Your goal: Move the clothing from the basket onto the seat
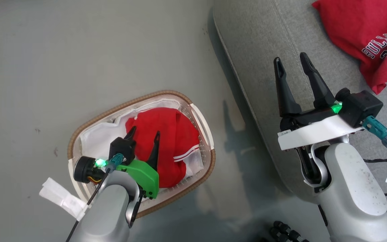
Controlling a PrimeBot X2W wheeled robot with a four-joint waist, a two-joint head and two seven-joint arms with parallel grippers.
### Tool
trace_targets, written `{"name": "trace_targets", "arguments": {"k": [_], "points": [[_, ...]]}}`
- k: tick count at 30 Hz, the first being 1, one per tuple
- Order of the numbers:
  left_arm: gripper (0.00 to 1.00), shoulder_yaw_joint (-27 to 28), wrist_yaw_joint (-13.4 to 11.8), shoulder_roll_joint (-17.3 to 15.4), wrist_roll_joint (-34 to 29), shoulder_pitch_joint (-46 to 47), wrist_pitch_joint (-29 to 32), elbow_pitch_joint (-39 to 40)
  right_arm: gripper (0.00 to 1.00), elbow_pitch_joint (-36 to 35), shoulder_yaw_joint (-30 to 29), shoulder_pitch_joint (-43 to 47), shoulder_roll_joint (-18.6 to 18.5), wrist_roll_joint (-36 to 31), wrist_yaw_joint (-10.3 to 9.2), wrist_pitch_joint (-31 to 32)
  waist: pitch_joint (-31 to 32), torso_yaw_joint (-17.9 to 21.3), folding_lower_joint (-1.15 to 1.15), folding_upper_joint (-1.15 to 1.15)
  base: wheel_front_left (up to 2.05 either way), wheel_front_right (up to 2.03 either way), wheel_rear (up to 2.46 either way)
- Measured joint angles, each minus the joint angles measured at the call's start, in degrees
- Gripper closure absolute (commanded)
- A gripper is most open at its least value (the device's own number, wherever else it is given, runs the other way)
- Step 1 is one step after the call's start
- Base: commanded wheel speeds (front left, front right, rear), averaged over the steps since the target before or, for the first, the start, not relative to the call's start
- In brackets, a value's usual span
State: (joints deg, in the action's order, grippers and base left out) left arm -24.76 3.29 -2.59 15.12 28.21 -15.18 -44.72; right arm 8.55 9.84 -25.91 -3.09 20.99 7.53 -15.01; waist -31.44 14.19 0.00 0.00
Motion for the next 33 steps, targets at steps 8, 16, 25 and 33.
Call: {"name": "trace_targets", "arguments": {"k": [8,16,25,33], "points": [[0.0,-5.5,0.8,-0.1,-1.0,5.6,0.0,-7.8,0.0,-1.0,0.2,-2.9,0.1,1.6,0.0,0.0,-7.3,2.8,0.0,0.0,0.0,0.0,0.0],[0.0,-8.7,-0.4,0.0,0.5,8.8,0.0,-11.3,0.0,-1.7,0.5,-4.3,0.1,1.8,0.0,0.0,-12.7,4.7,0.0,0.0,0.0,0.0,0.0],[0.0,-10.9,-7.4,-0.1,1.6,13.8,0.0,-18.1,0.0,-2.7,-0.1,-5.4,0.1,1.8,0.0,0.0,-17.1,5.4,0.0,0.0,0.0,0.0,0.0],[0.0,-10.6,-8.0,-0.1,2.1,18.7,0.0,-18.5,0.0,-3.9,0.2,-6.6,0.2,2.2,0.0,0.0,-19.8,5.3,0.01,0.0,0.0,0.0,0.0]]}}
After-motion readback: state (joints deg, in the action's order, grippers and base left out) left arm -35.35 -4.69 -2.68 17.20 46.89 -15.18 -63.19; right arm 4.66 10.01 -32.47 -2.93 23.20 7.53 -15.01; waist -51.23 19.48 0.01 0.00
